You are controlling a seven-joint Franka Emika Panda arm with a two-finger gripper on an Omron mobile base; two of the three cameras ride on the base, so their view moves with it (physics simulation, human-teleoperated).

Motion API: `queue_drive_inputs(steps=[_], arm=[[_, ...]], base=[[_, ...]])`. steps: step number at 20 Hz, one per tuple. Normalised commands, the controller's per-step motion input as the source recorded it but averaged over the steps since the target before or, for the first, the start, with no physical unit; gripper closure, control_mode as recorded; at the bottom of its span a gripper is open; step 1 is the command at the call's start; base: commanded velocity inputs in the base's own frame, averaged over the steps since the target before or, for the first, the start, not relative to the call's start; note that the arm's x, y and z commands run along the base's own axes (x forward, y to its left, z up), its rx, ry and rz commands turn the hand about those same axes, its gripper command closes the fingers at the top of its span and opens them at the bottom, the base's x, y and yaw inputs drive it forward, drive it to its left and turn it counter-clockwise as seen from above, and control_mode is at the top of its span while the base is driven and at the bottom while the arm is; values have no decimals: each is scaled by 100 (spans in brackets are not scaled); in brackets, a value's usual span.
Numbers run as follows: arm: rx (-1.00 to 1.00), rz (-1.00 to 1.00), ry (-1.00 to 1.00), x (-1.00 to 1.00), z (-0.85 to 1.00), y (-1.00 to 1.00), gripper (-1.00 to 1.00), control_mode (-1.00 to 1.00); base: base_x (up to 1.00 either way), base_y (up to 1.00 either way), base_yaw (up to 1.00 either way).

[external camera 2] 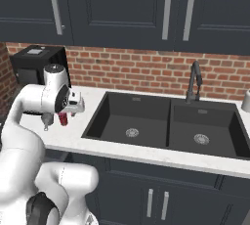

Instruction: Pick the measuring cup from the drawer and place it on the counter.

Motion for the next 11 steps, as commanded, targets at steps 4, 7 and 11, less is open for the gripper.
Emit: queue_drive_inputs(steps=[4, 7, 11], arm=[[1, -22, 0, -78, 55, -45, -100, -100], [0, -22, -2, -88, 53, -28, -100, -100], [0, -18, 0, -54, 78, -4, -100, -100]], base=[[0, 0, 0], [0, 0, 0], [0, 0, 0]])
